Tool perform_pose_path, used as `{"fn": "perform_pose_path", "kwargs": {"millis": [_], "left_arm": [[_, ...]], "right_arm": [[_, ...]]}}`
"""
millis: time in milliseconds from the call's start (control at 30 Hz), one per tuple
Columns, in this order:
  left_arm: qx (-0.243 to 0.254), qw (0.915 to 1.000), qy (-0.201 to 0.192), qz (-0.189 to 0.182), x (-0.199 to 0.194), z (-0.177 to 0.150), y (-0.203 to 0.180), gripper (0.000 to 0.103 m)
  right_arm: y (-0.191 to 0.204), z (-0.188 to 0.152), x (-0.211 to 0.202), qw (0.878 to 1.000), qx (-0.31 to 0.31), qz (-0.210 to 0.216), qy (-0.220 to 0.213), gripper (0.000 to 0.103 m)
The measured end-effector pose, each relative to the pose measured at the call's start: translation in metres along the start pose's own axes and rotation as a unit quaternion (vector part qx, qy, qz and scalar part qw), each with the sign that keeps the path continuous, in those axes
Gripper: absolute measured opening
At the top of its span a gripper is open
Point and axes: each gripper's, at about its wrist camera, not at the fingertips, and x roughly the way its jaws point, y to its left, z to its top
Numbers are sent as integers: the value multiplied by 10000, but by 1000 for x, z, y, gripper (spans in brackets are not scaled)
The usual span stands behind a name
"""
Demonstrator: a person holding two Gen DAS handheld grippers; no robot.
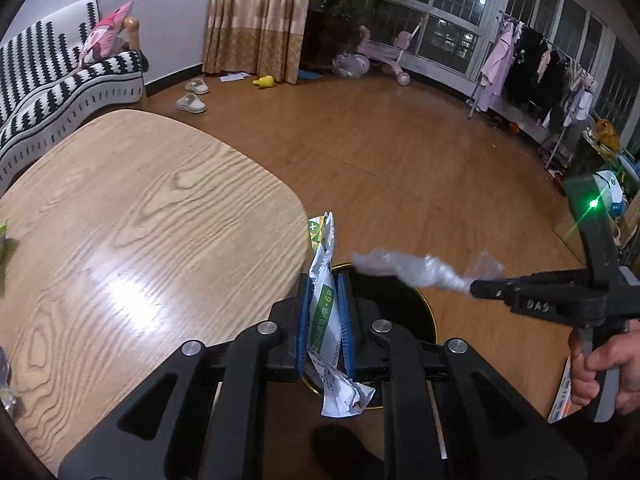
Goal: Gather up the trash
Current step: 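Carry strip and plastic bag over the bin and open both grippers to drop them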
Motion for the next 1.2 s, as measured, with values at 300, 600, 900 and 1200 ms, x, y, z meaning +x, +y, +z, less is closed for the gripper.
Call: {"fn": "perform_pose_path", "kwargs": {"millis": [300, 600, 900, 1200], "left_arm": [[29, 9999, 104, -58, 13, 3, -6, 13], [31, 9995, 241, -221, 24, 2, -9, 13], [129, 9967, 425, -672, 46, -1, -33, 13], [63, 9964, 352, -774, 58, 0, -43, 69]], "right_arm": [[9, 5, 7, 9998, -57, 92, 136, 16], [4, 12, -20, 9988, 130, 177, -430, 82], [-6, 17, -36, 9962, 398, 223, -741, 82], [-15, 22, -51, 9926, 625, 305, -1000, 83]]}}
